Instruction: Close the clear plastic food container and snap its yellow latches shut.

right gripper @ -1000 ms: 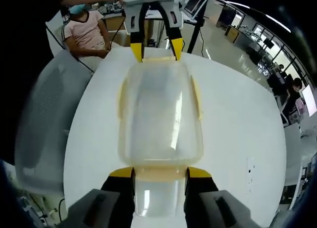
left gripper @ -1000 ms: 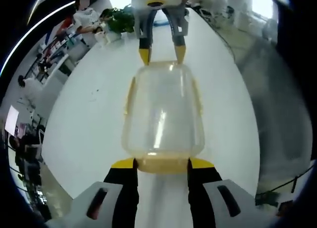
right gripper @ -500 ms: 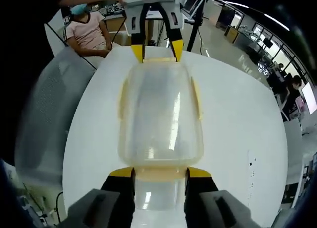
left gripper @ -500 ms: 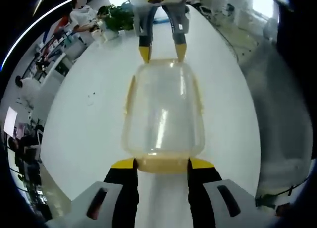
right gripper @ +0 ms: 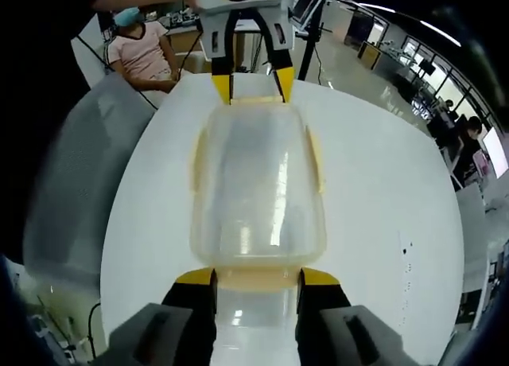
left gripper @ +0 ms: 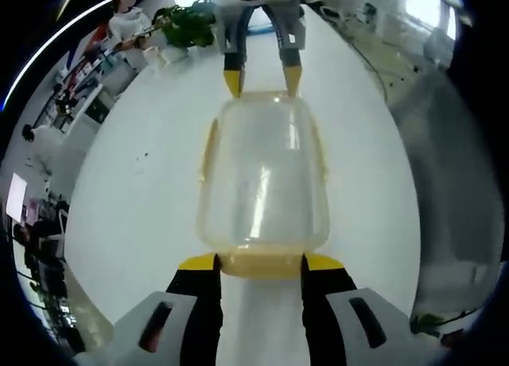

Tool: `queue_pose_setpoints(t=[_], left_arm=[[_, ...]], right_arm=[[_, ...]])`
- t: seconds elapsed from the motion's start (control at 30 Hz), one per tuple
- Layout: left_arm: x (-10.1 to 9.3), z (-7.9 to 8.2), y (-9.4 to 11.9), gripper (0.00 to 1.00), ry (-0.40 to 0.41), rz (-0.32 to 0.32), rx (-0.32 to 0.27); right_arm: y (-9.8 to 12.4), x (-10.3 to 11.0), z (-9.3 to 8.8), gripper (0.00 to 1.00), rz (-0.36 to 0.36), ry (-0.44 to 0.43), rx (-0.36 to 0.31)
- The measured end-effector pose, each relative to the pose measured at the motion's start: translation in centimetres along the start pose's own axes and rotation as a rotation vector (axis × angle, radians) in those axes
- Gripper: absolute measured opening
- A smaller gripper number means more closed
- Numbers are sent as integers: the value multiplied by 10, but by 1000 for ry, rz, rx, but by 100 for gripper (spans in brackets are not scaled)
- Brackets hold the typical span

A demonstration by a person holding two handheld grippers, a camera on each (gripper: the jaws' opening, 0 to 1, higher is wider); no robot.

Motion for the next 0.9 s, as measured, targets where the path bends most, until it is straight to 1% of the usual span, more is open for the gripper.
queue_pose_setpoints(t=[0.27, 0.43, 0.53, 0.67, 0.9], left_arm=[[4, 10, -6, 35, -13, 10, -5], [3, 17, -12, 35, -18, 6, 2], [2, 20, -16, 35, -14, -4, -4], [1, 24, -20, 35, -14, -8, -4], [2, 36, -29, 35, -19, -7, -12]], right_arm=[[5, -2, -13, 36, -16, -3, 16], [6, 0, -21, 36, -13, -10, 25], [8, 1, -26, 36, -13, -13, 26], [8, 2, -32, 36, -11, -14, 18], [12, 1, -46, 36, -15, -18, 30]])
Point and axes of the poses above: the point that each gripper's makers call its tool centre point, and the gripper's own axes: y roughly backward along the fingers, x roughly to its left, z roughly out of its top, the point moved 2 cm from there along y, roughly backward along the fingers, and after that the axes turned 9 degrees about -z, right-handed, at the moved point
